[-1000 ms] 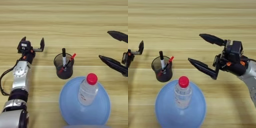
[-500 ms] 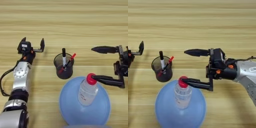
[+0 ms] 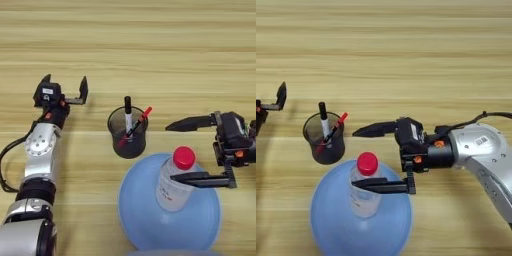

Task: Move the objects on the table

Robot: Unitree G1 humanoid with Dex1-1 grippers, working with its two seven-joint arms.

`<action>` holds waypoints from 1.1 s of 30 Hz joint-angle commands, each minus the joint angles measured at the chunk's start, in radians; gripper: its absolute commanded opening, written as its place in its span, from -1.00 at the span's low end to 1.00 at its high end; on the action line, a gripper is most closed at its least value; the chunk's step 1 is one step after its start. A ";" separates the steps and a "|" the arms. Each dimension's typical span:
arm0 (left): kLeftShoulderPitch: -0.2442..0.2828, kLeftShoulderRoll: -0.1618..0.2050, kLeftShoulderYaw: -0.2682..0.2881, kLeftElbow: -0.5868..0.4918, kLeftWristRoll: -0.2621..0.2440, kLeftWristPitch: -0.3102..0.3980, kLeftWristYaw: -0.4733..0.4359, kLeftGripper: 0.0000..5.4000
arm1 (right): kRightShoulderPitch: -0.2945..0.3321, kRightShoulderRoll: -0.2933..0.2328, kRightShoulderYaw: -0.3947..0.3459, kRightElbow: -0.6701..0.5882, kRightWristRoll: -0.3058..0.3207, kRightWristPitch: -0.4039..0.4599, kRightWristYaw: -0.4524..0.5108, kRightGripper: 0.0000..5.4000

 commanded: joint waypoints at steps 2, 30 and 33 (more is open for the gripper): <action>-0.017 0.008 -0.004 0.011 0.011 -0.004 -0.001 1.00 | -0.018 -0.008 0.007 0.014 -0.036 -0.014 0.021 0.44; -0.029 0.013 -0.008 0.016 0.009 -0.009 -0.003 1.00 | -0.064 0.013 -0.067 0.015 0.036 0.012 0.026 -0.31; -0.029 0.012 -0.009 0.011 0.007 -0.014 -0.009 1.00 | -0.088 0.017 -0.096 0.016 0.069 0.028 0.018 -0.31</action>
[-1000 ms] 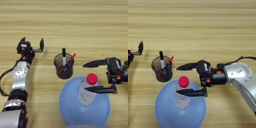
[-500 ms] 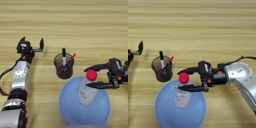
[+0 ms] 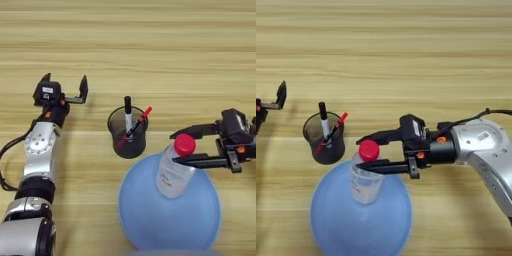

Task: Move the objects on the table

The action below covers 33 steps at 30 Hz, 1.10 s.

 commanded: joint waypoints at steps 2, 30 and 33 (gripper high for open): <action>-0.020 0.005 -0.004 0.000 0.005 -0.019 -0.014 1.00 | -0.082 0.013 -0.082 -0.018 0.097 0.048 -0.030 -0.31; 0.009 0.074 -0.027 -0.466 -0.287 0.067 -0.393 1.00 | -0.335 0.015 -0.205 0.090 0.155 0.267 -0.309 -0.31; 0.027 0.103 -0.030 -0.584 -0.417 0.189 -0.492 1.00 | -0.341 0.015 -0.198 0.099 0.141 0.270 -0.304 -0.31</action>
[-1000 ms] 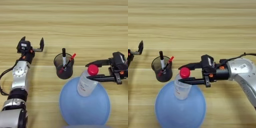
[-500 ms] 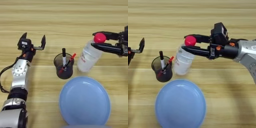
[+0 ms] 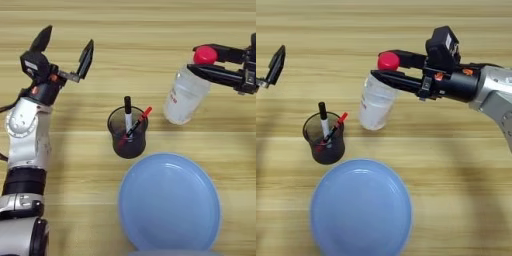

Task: Move the objects on the table

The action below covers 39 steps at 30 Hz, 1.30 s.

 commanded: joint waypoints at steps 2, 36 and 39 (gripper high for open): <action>0.028 0.062 -0.012 -0.178 -0.188 0.200 -0.155 1.00 | -0.052 -0.006 0.007 0.002 -0.022 0.000 0.006 -0.31; 0.014 0.106 -0.245 -0.294 -0.123 0.513 -0.468 1.00 | -0.124 -0.022 0.023 -0.030 -0.044 0.027 0.057 -0.31; 0.009 0.099 -0.265 -0.292 -0.110 0.514 -0.469 1.00 | -0.126 -0.022 0.026 -0.033 -0.046 0.027 0.060 -0.31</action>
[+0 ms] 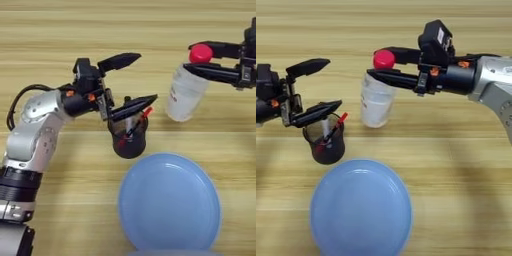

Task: Move the objects on the table

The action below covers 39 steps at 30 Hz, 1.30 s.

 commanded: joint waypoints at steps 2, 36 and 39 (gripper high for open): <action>-0.020 -0.011 -0.044 0.011 0.044 0.014 -0.008 1.00 | -0.053 -0.007 0.000 -0.029 0.005 -0.004 0.010 -0.31; -0.165 -0.153 -0.173 0.194 0.221 -0.036 -0.005 0.53 | -0.047 0.009 0.024 -0.082 0.009 -0.006 0.008 -0.31; -0.166 -0.155 -0.170 0.197 0.222 -0.039 -0.002 0.42 | -0.044 0.009 0.023 -0.086 0.009 -0.007 0.007 -0.31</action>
